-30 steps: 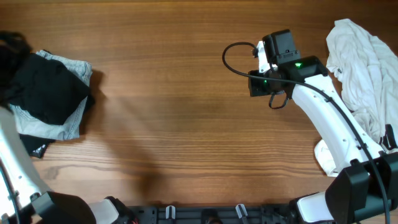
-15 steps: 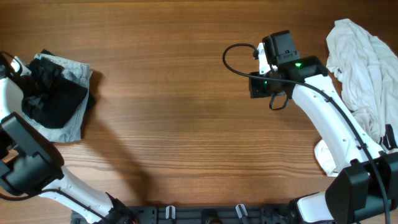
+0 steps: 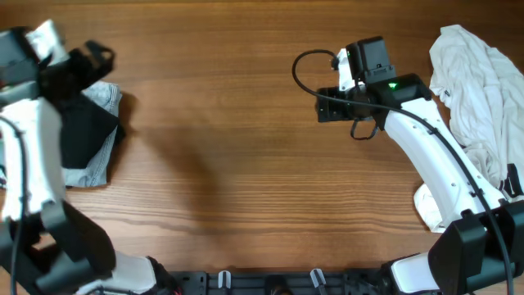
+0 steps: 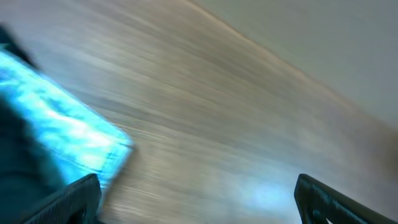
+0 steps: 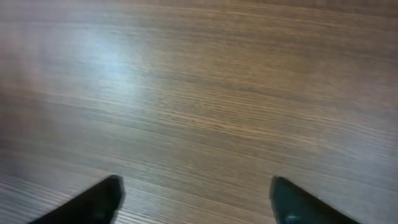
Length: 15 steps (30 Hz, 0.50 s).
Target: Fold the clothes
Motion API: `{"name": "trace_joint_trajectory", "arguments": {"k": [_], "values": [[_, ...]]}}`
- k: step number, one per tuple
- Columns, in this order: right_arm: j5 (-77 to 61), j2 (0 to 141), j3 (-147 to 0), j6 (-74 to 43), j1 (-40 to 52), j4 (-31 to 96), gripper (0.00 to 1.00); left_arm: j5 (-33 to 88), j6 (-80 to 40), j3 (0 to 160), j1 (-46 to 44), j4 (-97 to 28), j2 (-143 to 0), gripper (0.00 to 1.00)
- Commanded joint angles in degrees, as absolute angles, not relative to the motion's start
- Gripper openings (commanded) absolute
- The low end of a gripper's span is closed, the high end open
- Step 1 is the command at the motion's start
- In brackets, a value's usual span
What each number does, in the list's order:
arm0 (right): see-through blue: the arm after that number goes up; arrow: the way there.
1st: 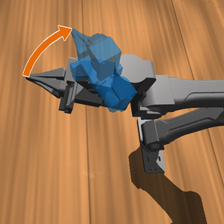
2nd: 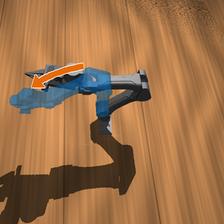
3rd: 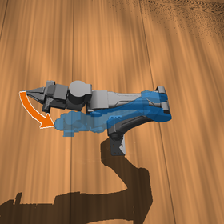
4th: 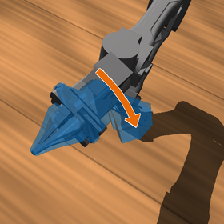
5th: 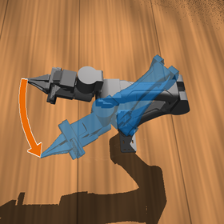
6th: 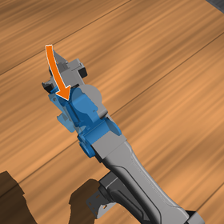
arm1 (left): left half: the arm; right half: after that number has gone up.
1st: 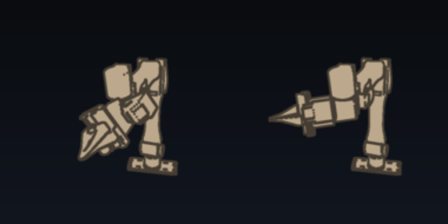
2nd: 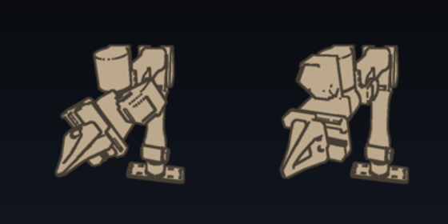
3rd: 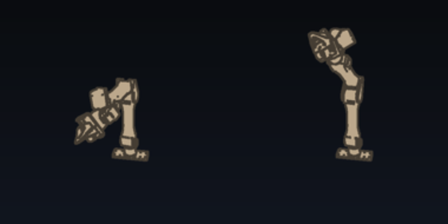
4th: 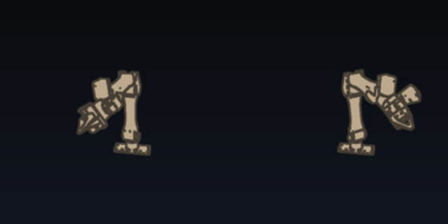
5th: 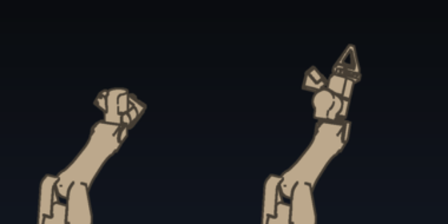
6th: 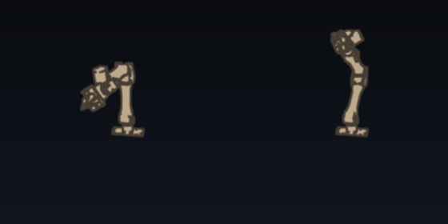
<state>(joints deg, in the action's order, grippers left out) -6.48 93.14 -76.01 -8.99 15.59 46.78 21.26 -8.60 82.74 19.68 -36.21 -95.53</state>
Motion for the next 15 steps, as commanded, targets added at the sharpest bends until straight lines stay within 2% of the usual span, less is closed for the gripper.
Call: {"name": "trace_joint_trajectory", "arguments": {"k": [1, 4, 8, 11, 15], "values": [[-9.5, 92.8, -76.8, -9.4, 15.8, 44.7, 1.0, 12.7, -6.4, 82.5, 9.7, -40.2, -95.8, 1.0], [-10.6, 92.8, -76.8, -9.1, 15.6, 42.7, 1.0, 11.2, -6.4, 82.5, 2.5, -44.6, -97.0, 1.0], [-23.3, 92.8, -76.8, -11.6, 11.2, 39.3, 1.0, 10.8, -7.4, 82.5, -2.7, -56.3, -98.8, 1.0], [-24.7, 92.8, -76.8, -13.9, 6.9, 45.5, 1.0, 10.7, -11.0, 82.5, -2.8, -67.8, -99.4, 1.0], [-16.4, 92.8, -76.8, -16.4, 4.7, 58.4, 1.0, 7.9, -12.9, 82.5, -2.9, -76.1, -99.3, 1.0]]}}
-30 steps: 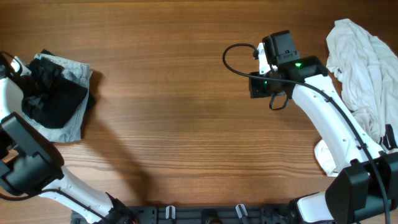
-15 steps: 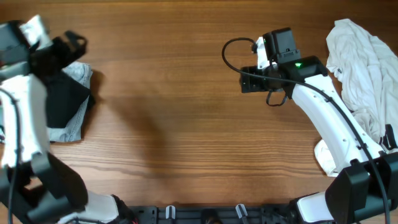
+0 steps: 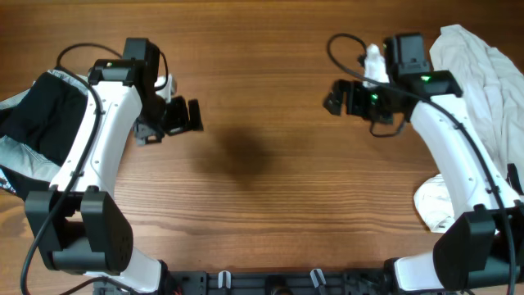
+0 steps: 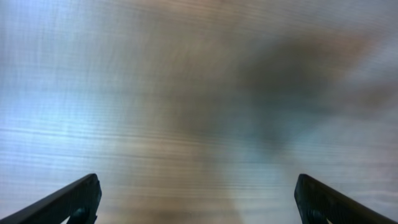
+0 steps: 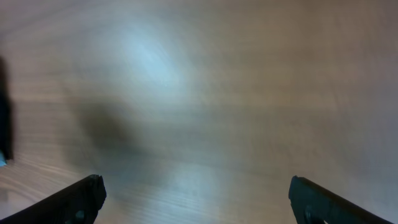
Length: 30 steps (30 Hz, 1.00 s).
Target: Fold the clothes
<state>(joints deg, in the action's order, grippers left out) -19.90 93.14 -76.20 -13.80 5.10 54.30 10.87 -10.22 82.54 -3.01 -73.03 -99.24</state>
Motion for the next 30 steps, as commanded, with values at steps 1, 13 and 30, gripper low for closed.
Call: {"name": "trace_joint_trajectory", "arguments": {"k": [1, 13, 30], "values": [[-16.3, 92.7, -76.8, -15.5, 4.8, 60.2, 1.0, 7.5, -12.9, 82.3, -3.2, -76.9, -99.0, 1.0], [-6.8, 57.3, -53.7, -19.0, 5.1, 45.7, 1.0, -4.9, -17.0, 54.7, -16.3, -54.2, -56.8, 1.0], [0.0, 45.2, -45.5, -19.7, 5.1, 43.8, 1.0, -5.2, -17.0, 45.7, -17.7, -52.4, -27.1, 1.0]]}}
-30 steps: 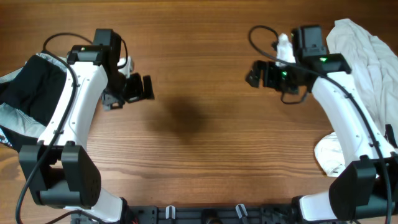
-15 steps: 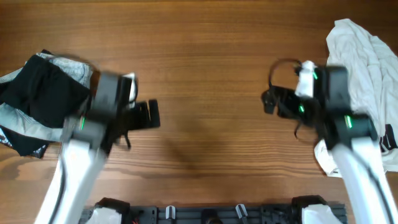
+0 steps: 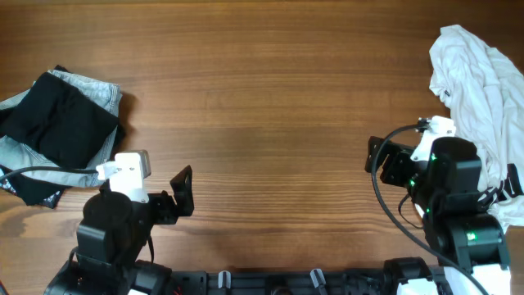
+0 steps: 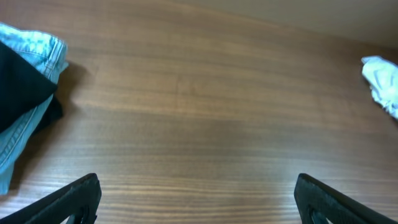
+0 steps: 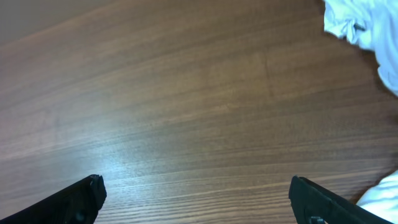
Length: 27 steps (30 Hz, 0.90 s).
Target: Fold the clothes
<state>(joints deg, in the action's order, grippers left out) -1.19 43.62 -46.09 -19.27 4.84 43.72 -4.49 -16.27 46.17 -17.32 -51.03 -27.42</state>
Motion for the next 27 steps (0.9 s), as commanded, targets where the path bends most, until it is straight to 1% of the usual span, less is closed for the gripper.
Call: {"name": "trace_joint_trajectory", "arguments": {"k": [1, 6, 9, 13, 18, 20, 22, 27], "values": [[0.0, 46.3, -45.5, -19.7, 5.1, 43.8, 1.0, -5.2, -17.0, 45.7, -17.7, -53.1, -27.1, 1.0], [0.0, 51.8, -45.5, -19.7, 5.1, 43.7, 1.0, -5.2, -17.0, 45.7, -17.7, -55.0, -27.1, 1.0], [0.0, 51.0, -45.3, -19.7, 5.1, 43.7, 1.0, -5.2, -17.0, 45.7, -17.7, -55.0, -27.1, 1.0], [0.0, 47.4, -45.3, -19.7, 5.1, 43.8, 1.0, -5.2, -17.0, 45.7, -17.7, -55.0, -27.1, 1.0], [3.0, 37.4, -44.7, -19.5, 5.1, 44.2, 1.0, -5.2, -17.0, 45.7, -17.7, -55.0, -27.1, 1.0], [3.9, 32.9, -42.2, -19.4, 5.1, 41.6, 1.0, -5.2, -17.0, 45.7, -17.7, -55.0, -27.1, 1.0], [3.5, 27.4, -36.5, -19.0, 5.1, 35.6, 1.0, -5.2, -17.0, 45.7, -17.7, -55.0, -27.1, 1.0], [-3.9, 13.5, -18.6, -14.9, 6.4, 16.2, 1.0, -5.2, -17.0, 45.7, -17.7, -55.0, -27.1, 1.0]]}}
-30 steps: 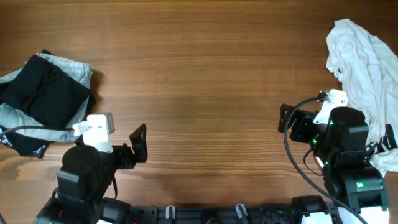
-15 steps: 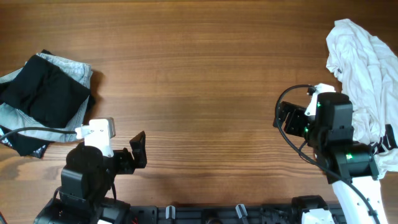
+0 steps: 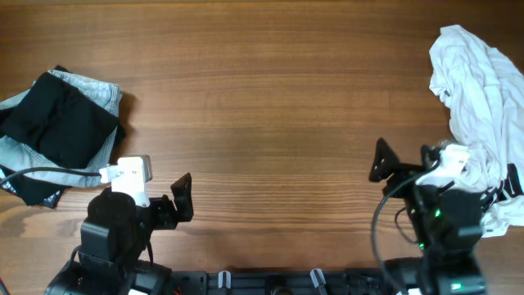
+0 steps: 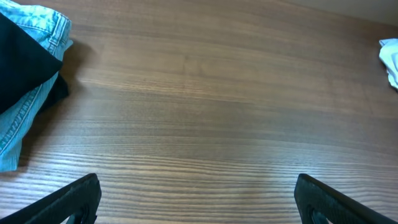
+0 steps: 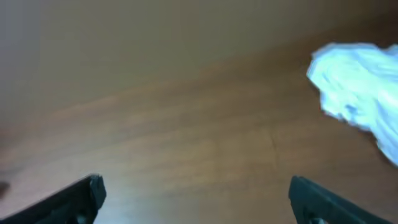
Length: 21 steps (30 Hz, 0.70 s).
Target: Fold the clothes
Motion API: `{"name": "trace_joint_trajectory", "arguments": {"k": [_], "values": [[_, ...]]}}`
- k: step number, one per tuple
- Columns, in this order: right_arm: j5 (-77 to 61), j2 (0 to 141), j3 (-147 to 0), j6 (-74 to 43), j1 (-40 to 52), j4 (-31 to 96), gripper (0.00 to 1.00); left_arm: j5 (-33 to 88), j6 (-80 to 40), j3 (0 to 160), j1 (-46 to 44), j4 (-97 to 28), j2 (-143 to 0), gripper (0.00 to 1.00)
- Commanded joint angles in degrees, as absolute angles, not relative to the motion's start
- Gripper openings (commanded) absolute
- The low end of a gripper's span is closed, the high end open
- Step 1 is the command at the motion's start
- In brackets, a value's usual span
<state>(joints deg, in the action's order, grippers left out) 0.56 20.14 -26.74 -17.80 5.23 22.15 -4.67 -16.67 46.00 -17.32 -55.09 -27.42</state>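
Observation:
A folded stack, a black garment (image 3: 57, 131) over pale denim (image 3: 18, 154), lies at the table's left edge; the left wrist view catches its denim edge (image 4: 28, 118). A crumpled white garment (image 3: 479, 98) is heaped at the right edge and shows in the right wrist view (image 5: 357, 87). My left gripper (image 3: 182, 199) sits low at the front left, open and empty, fingers wide apart (image 4: 198, 202). My right gripper (image 3: 381, 161) is pulled back at the front right, also open and empty (image 5: 196, 199), just left of the white heap.
The wooden table (image 3: 270, 106) spans all views. The arms' bases and a black rail (image 3: 270, 283) run along the front edge. A cable (image 3: 49, 172) from the left arm crosses the corner of the folded stack.
The right arm has drawn further back and its camera now tilts up, the view blurred. The left arm has barely shifted. Both grippers stay open; the clothes lie unchanged.
First the left arm was over the folded stack at the left edge and the right arm reached over mid-table. Then both grippers hung open over the table's middle. Later both arms were retracted to the front edge, where they remain now.

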Motion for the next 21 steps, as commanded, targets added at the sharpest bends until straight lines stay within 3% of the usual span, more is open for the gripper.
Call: {"name": "trace_joint_trajectory", "arguments": {"k": [1, 8, 13, 21], "values": [[-4.6, 11.1, -15.8, -14.9, 6.5, 13.2, 1.0, -5.2, -17.0, 45.7, -17.7, -55.0, -27.1, 1.0], [-7.2, 0.2, -0.3, -8.2, 6.6, -5.1, 1.0, -5.2, -17.0, 45.7, -17.7, -55.0, -27.1, 1.0], [-6.9, 0.1, -0.3, 6.2, 6.6, -3.2, 1.0, -5.2, -17.0, 45.7, -17.7, -55.0, -27.1, 1.0], [-5.9, 0.1, -0.3, 3.0, 6.7, -0.4, 1.0, -5.2, -17.0, 45.7, -17.7, -55.0, -27.1, 1.0]]}}
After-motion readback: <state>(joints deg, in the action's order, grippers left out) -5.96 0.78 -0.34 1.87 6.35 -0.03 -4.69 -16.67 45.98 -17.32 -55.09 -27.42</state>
